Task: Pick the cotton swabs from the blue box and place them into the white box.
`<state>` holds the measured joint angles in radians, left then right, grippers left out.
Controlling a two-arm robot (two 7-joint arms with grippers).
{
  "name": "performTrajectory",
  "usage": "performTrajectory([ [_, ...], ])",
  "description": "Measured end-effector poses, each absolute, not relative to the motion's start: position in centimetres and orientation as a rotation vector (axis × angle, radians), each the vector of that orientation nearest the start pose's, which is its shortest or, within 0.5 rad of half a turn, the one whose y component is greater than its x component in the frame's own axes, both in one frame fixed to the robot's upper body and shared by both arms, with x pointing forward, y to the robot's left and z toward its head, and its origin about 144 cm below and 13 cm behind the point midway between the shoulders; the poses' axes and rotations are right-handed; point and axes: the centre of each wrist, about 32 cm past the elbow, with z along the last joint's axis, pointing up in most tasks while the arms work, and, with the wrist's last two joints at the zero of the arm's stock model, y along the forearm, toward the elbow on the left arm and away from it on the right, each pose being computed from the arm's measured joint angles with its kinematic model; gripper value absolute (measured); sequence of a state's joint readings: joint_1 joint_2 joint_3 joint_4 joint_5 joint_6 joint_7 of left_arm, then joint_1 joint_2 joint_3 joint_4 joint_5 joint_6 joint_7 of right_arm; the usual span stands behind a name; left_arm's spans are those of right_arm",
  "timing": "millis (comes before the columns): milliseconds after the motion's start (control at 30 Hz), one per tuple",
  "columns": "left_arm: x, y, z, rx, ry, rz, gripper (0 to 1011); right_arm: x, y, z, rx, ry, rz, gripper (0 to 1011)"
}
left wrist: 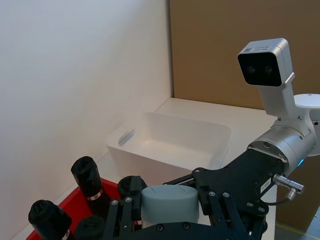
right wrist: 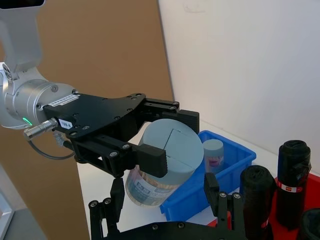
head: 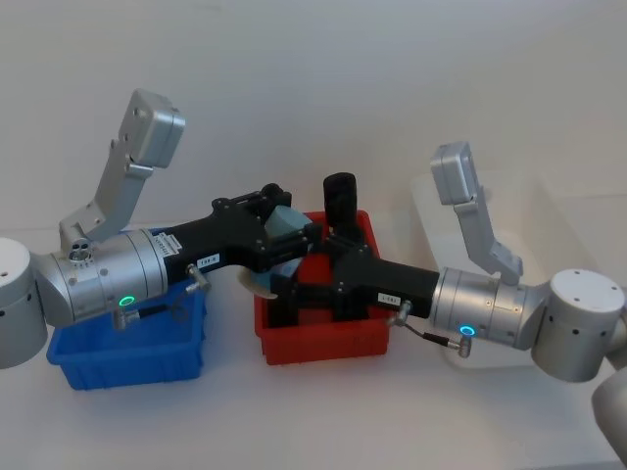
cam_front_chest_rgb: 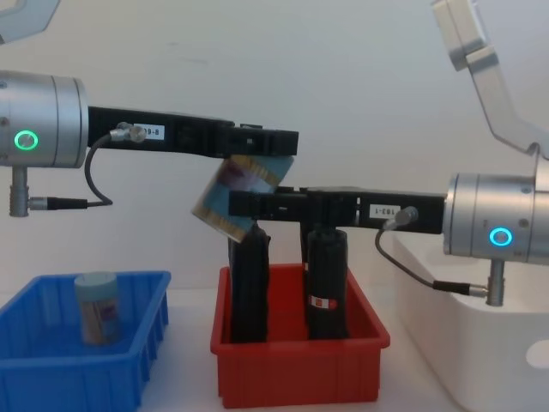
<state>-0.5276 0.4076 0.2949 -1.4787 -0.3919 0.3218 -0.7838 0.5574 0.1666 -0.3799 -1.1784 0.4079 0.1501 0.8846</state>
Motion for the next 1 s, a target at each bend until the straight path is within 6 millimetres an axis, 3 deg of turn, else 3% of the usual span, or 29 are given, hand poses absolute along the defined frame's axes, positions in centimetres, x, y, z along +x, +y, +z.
performTrajectory([
  [1000,57.22,27.07,130.26,0.113,-0.054,0.585,659,60.44,-17.92,121.78,0.029,0.083,-0.477,1002],
])
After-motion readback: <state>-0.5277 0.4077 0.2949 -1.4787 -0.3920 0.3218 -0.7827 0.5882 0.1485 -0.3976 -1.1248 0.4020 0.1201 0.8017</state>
